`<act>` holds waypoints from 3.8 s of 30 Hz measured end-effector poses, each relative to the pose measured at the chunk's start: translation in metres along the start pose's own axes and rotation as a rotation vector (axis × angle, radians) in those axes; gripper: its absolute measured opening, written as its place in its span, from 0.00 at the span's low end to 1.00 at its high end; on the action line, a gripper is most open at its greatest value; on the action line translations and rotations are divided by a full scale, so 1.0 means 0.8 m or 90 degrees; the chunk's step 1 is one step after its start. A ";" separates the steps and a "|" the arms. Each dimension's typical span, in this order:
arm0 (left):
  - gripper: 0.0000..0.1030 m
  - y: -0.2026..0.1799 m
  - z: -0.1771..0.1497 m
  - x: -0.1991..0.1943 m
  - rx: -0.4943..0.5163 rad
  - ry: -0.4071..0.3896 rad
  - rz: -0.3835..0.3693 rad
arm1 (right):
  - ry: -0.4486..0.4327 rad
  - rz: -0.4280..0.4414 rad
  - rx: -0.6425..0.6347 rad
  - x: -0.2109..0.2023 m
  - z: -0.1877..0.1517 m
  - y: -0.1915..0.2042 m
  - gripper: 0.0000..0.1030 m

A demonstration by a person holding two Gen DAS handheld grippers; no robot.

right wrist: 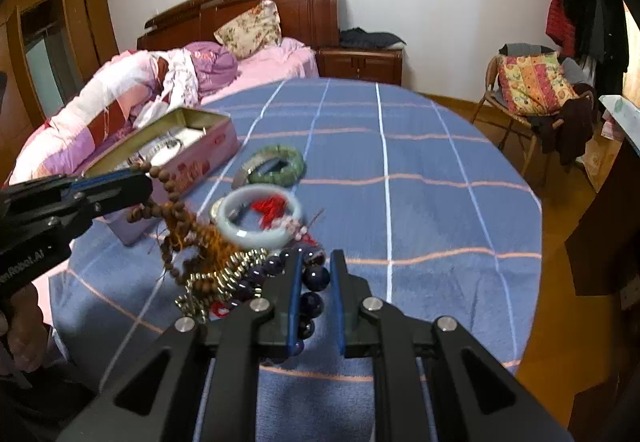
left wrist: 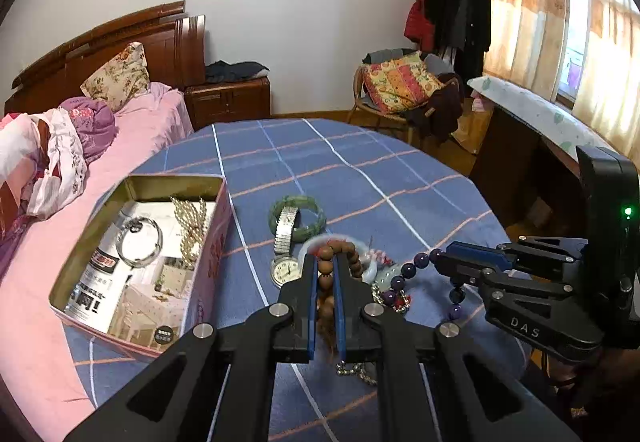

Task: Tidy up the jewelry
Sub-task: 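Grasp the purple bead bracelet with the right gripper while the left grasps wooden beads, then carry the wooden bead string and purple bracelet over the tin with both grippers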

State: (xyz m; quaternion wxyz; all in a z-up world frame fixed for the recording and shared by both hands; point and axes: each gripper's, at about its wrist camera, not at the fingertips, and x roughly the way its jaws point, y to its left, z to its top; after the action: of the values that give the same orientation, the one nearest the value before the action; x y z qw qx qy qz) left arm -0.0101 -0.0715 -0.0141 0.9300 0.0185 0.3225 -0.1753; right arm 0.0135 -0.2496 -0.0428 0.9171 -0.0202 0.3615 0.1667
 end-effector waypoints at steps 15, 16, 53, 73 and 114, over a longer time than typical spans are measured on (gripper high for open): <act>0.06 0.020 0.041 -0.047 -0.014 -0.081 0.002 | -0.046 0.003 0.006 -0.020 0.016 0.003 0.16; 0.06 0.022 0.042 -0.049 -0.015 -0.084 0.000 | -0.047 0.003 0.008 -0.021 0.016 0.003 0.16; 0.06 0.097 0.080 -0.088 -0.034 -0.146 0.107 | -0.113 0.064 -0.033 -0.033 0.076 0.057 0.16; 0.06 0.163 0.062 -0.069 -0.088 -0.112 0.152 | -0.119 0.156 -0.092 -0.002 0.132 0.147 0.16; 0.06 0.218 0.019 -0.012 -0.143 -0.020 0.162 | -0.003 0.199 -0.129 0.102 0.109 0.219 0.16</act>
State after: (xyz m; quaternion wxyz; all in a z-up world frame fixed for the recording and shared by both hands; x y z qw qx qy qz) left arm 0.0512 0.0924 -0.0098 0.9459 -0.0478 0.3202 -0.0191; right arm 0.0705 -0.0467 -0.0184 0.8743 -0.0557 0.3391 0.3429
